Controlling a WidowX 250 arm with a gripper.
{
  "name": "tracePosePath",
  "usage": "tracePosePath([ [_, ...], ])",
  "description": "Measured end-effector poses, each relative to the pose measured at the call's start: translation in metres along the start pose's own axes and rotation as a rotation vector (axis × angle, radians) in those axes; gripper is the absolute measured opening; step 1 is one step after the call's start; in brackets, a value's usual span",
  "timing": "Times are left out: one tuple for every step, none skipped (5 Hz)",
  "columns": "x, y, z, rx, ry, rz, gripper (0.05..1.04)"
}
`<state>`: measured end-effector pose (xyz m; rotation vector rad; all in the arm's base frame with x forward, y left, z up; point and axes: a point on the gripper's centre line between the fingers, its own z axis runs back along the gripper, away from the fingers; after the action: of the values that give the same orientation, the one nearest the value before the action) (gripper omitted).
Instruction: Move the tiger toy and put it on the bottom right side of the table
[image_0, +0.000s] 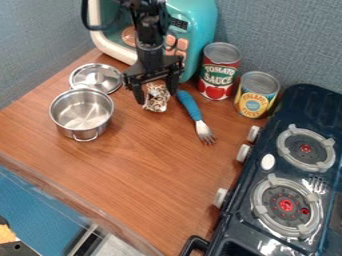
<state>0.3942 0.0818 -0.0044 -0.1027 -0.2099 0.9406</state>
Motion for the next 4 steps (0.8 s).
tracePosePath([
  [-0.001, -0.004, -0.017, -0.02, 0.041, -0.016, 1.0],
  [0.005, -0.01, -0.029, -0.02, 0.035, -0.031, 0.966],
  [0.005, -0.014, -0.031, -0.021, 0.02, -0.039, 0.715],
  [0.001, -0.011, -0.031, -0.031, 0.014, -0.015, 0.558],
])
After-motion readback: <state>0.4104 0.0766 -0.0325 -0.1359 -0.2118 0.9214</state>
